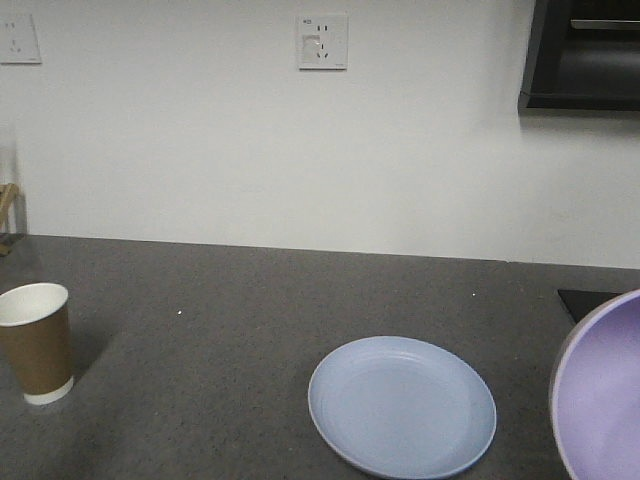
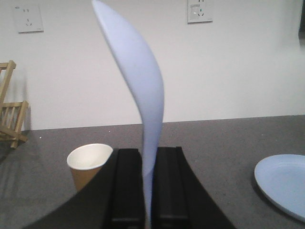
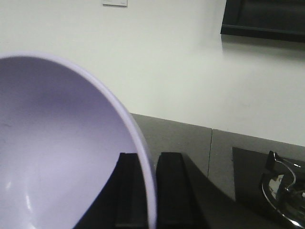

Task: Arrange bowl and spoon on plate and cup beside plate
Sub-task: 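Lower the held bowl onto the light blue plate with the right gripper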

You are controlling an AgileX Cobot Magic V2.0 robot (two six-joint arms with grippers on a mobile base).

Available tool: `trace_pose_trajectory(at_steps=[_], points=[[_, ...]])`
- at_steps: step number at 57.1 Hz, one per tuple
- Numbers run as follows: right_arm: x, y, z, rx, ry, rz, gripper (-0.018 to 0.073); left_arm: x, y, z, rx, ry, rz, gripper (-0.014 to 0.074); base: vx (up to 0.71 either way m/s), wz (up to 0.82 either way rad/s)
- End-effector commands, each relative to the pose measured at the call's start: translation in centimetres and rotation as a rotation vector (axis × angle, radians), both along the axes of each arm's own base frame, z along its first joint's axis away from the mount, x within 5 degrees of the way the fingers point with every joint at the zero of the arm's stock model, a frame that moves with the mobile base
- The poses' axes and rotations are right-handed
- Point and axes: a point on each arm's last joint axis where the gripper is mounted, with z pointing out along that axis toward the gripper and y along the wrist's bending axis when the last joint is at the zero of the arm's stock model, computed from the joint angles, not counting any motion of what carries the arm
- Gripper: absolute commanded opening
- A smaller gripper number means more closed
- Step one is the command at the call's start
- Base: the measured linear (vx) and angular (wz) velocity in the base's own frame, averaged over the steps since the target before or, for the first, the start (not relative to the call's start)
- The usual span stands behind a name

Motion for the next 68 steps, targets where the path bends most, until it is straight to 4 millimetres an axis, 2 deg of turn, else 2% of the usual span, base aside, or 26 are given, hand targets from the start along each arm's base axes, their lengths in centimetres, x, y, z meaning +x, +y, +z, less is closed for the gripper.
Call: trace_pose_trajectory(at_steps=[1, 35, 68], points=[[-0.11, -0.31, 1.52, 0.017, -0.094, -0.036, -0.0009, -0.12, 0.08, 1.48, -0.031, -0.098, 0.006, -0.0006, 0.34, -0.12], [-0.11, -0.31, 1.52, 0.017, -0.094, -0.036, -0.0009, -0.01, 0.06, 1.44, -0.031, -0.094, 0.006, -0.0006, 0.25, -0.18], [-0.11, -0.31, 1.52, 0.017, -0.094, -0.036, -0.0009, 0.05, 0.06, 1.42, -0.030, -0.092, 0.006, -0.0006, 0.04, -0.03]])
